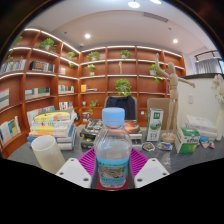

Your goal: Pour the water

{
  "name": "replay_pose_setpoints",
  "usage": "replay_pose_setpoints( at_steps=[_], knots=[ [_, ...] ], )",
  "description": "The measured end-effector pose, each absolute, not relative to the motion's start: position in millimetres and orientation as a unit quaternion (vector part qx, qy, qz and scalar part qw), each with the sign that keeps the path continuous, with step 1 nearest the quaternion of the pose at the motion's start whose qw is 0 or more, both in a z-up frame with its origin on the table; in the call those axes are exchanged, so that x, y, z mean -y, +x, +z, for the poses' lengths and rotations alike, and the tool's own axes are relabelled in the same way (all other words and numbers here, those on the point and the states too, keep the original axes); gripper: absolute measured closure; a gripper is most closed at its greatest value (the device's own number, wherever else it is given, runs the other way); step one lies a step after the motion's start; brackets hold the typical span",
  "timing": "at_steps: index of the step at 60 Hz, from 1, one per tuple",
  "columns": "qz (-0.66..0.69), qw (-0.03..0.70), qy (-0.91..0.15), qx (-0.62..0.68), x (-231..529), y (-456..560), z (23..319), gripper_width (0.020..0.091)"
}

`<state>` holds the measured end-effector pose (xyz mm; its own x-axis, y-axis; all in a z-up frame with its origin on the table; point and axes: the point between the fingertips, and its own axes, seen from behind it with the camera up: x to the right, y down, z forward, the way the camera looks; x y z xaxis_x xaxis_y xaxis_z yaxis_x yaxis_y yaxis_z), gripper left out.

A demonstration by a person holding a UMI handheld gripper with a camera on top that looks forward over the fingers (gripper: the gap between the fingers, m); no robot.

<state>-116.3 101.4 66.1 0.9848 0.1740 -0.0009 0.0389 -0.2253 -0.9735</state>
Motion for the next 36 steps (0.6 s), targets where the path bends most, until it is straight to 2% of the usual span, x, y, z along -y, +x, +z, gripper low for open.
replay_pose_setpoints(
  at_steps=[5,13,16,26,36],
  knots=[
    [0.056,0.608,-0.789,0.07,-98,-117,62,0.0624],
    [0.08,0.584,-0.807,0.041,-73,-114,57,0.0377],
    [0.086,0.582,-0.809,0.027,-58,-111,60,0.0322],
    [0.048,0.571,-0.82,-0.01,4,-86,67,0.0313],
    [-0.013,0.573,-0.819,-0.007,62,-60,87,0.031]
  ],
)
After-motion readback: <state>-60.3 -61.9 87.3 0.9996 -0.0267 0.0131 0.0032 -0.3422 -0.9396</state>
